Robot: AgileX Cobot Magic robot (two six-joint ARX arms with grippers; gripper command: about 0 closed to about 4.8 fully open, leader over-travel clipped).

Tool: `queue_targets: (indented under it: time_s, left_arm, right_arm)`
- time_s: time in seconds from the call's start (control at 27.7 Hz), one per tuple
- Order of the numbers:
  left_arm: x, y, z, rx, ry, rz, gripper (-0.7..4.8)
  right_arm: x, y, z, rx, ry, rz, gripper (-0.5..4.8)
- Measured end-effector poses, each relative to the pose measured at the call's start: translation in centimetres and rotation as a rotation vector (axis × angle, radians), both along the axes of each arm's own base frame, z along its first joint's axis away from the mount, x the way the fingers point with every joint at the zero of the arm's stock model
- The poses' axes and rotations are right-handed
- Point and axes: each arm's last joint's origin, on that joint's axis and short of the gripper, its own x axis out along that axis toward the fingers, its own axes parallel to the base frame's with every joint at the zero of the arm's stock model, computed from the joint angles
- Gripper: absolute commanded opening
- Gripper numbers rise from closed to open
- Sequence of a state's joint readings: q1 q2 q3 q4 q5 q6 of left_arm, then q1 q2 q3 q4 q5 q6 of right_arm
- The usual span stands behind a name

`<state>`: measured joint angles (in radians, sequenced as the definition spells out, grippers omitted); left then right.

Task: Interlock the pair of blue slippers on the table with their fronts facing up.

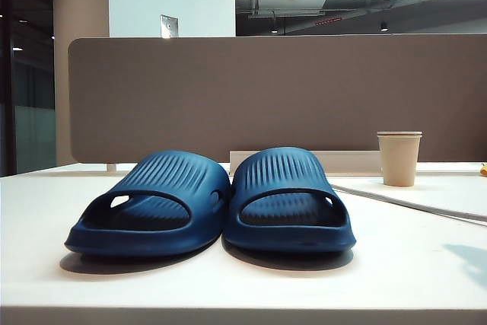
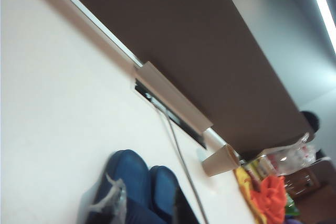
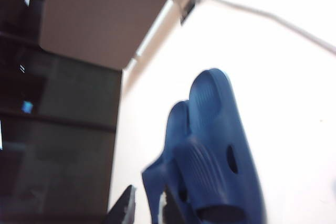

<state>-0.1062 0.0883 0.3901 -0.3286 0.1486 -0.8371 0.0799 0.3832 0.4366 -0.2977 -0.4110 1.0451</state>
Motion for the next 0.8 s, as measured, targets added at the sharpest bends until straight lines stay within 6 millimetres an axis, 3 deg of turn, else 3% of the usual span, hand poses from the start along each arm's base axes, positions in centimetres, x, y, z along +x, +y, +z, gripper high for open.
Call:
queue_targets:
  time_s: [0.07, 0.22, 0.36, 0.47, 0.65, 0.8]
  left_arm:
    - [-0.6, 0.1, 0.6, 0.049, 0.027, 0.002, 1.22]
    - [-1.4, 0.2, 0.8, 0.107, 0.097, -0.005, 1.22]
    - [-1.5, 0.2, 0.2, 0.120, 0.156, -0.009, 1.22]
    - [-1.6, 0.2, -0.1, 0.123, 0.187, -0.010, 1.22]
    - [-1.3, 0.1, -0.9, -0.030, 0.264, 0.003, 1.21]
    - [-0.8, 0.1, -2.3, -0.091, 0.327, 0.014, 1.21]
  right_arm:
    - [1.2, 0.8, 0.4, -0.046, 0.041, 0.030, 0.70]
    - [3.2, 4.6, 0.4, -0.164, 0.101, 0.119, 0.72]
    - [3.8, 10.4, -1.5, -0.219, 0.134, 0.232, 0.78]
    - [4.2, 14.4, -3.3, -0.188, 0.148, 0.272, 1.42]
    - [5.3, 16.8, -5.6, -0.041, 0.268, 0.214, 1.54]
    - [5.5, 17.0, -6.0, 0.045, 0.323, 0.147, 1.53]
